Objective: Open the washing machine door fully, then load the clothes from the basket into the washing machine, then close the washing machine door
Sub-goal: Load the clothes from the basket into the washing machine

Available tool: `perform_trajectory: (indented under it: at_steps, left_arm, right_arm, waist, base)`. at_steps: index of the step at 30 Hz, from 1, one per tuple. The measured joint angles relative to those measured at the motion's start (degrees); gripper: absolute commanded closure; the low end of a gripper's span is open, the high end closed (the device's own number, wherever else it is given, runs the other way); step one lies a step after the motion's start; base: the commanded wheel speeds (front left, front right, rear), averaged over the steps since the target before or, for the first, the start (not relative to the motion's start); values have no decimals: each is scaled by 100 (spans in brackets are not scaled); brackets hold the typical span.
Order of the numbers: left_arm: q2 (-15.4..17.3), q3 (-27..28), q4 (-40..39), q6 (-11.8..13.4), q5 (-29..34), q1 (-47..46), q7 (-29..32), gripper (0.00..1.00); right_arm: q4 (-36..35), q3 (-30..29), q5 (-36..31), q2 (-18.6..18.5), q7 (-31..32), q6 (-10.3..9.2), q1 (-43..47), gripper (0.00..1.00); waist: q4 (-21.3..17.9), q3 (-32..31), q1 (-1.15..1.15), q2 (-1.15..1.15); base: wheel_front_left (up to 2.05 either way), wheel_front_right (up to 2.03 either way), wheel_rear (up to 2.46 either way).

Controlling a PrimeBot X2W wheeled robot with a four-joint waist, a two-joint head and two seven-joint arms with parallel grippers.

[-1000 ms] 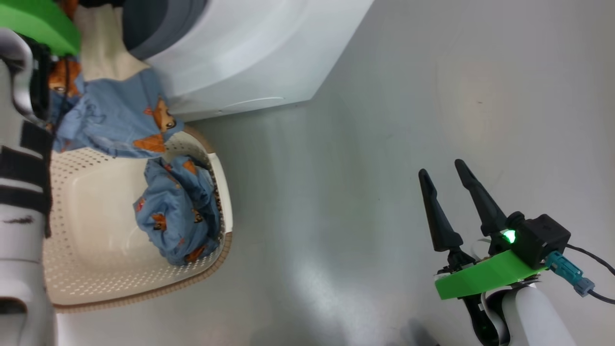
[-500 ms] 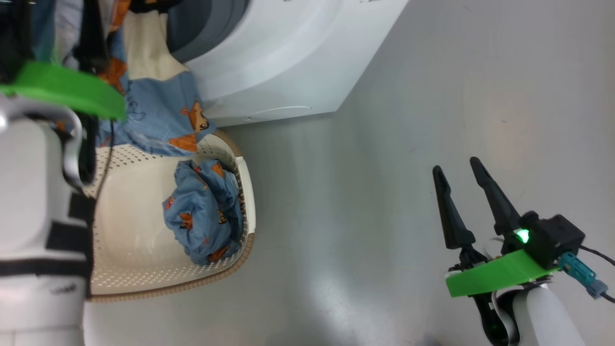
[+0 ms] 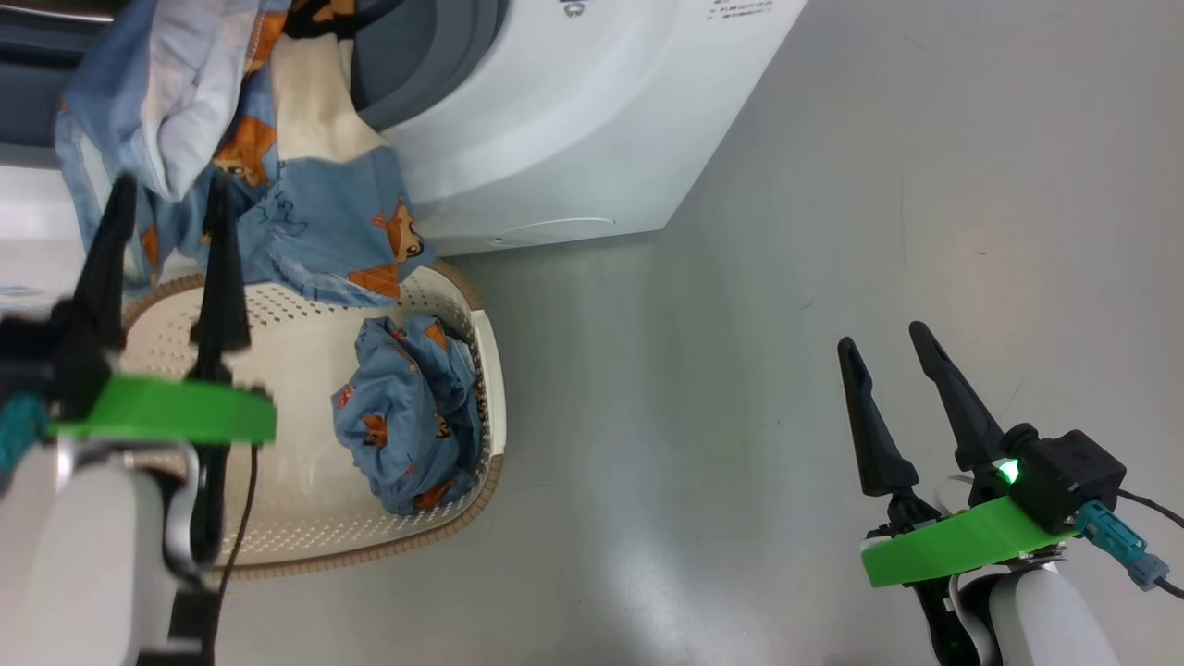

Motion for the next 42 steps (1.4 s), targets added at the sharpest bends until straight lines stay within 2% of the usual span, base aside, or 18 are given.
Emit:
perform_trajectory:
  at_steps: [4, 8, 22, 28, 42]
  left_arm:
    - [-35, 241, -413, 66, -47, 634, 1, 0]
    - [-301, 616, -873, 160, -311, 1200, 0, 0]
    - [-385, 746, -1293, 216, -5, 2420, 1, 0]
    - [-495, 753, -1295, 260, -7, 2709, 1, 0]
    - [-506, 637, -1274, 275, -19, 2788, 1, 0]
  right_arm:
    - [-9, -11, -14, -1, 0, 0, 4, 0]
    - [-7, 40, -30, -2, 0, 0, 0, 0]
    - [-4, 120, -76, -12, 0, 0, -2, 0]
    - [-3, 115, -76, -14, 0, 0, -2, 0]
    - [10, 114, -77, -14, 0, 0, -1, 0]
  waist:
    - [25, -2, 0, 0]
    - [66, 0, 0, 0]
    - [184, -76, 0, 0]
    - [197, -101, 0, 0]
    - [200, -139, 0, 0]
  base:
    - [0, 0, 0]
    - [0, 0, 0]
    - [0, 0, 0]
    - [0, 0, 0]
    - [0, 0, 0]
